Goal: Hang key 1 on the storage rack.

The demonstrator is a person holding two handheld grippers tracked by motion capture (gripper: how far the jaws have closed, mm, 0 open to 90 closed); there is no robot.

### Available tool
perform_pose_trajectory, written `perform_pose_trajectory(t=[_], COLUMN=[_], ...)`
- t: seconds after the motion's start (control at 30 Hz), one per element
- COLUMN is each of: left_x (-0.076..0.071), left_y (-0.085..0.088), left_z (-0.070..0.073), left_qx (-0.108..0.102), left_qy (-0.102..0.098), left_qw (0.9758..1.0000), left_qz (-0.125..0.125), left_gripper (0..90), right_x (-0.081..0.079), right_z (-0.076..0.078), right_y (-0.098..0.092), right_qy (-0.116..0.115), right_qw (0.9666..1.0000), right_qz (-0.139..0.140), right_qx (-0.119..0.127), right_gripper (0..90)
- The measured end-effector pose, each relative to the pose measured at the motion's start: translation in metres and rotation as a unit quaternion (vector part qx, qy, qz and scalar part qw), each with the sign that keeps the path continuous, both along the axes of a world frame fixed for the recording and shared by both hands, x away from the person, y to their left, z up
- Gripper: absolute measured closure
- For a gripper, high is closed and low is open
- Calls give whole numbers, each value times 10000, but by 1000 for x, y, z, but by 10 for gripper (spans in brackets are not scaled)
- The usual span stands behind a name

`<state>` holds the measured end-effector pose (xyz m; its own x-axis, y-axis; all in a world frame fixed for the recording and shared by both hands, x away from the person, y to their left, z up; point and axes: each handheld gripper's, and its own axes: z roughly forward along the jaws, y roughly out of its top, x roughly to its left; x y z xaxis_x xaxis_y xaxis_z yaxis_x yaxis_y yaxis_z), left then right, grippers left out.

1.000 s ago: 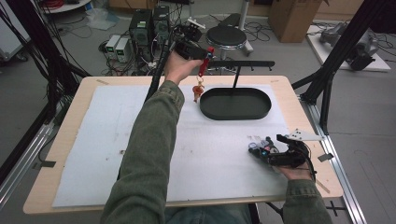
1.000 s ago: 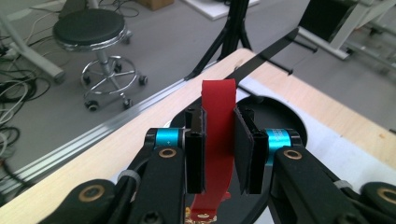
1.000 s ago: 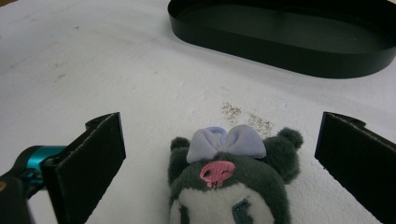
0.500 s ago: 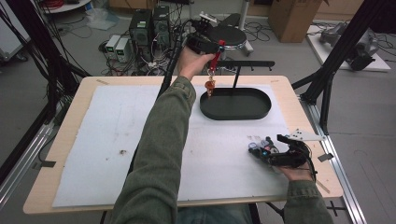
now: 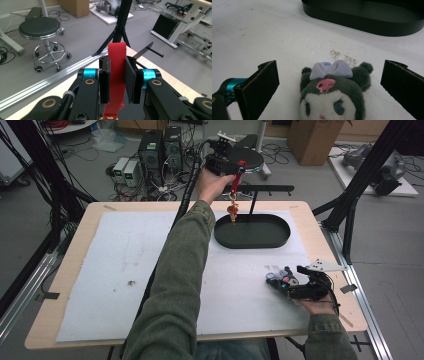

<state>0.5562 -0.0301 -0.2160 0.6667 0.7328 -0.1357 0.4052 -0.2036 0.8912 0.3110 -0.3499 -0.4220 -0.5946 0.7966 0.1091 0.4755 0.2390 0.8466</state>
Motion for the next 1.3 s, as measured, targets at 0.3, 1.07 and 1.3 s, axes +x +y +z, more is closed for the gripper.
perform_pose_trajectory(t=[0.3, 1.07, 1.3], left_x=[14, -10, -23], left_y=[6, 68, 81], left_z=[-7, 3, -7], left_qx=[-49, -149, -8], left_qy=[-13, -130, -12], left_qw=[9998, 9997, 9990], left_qz=[168, -145, -438], left_gripper=[756, 17, 17], right_x=[3, 4, 3], right_z=[-1, -3, -3], right_y=[0, 2, 2], right_qy=[22, 201, 193], right_qw=[10000, 9996, 9996], right_qz=[9, 38, 47], right_qx=[-34, -183, -216], right_gripper=[9, 9, 9])
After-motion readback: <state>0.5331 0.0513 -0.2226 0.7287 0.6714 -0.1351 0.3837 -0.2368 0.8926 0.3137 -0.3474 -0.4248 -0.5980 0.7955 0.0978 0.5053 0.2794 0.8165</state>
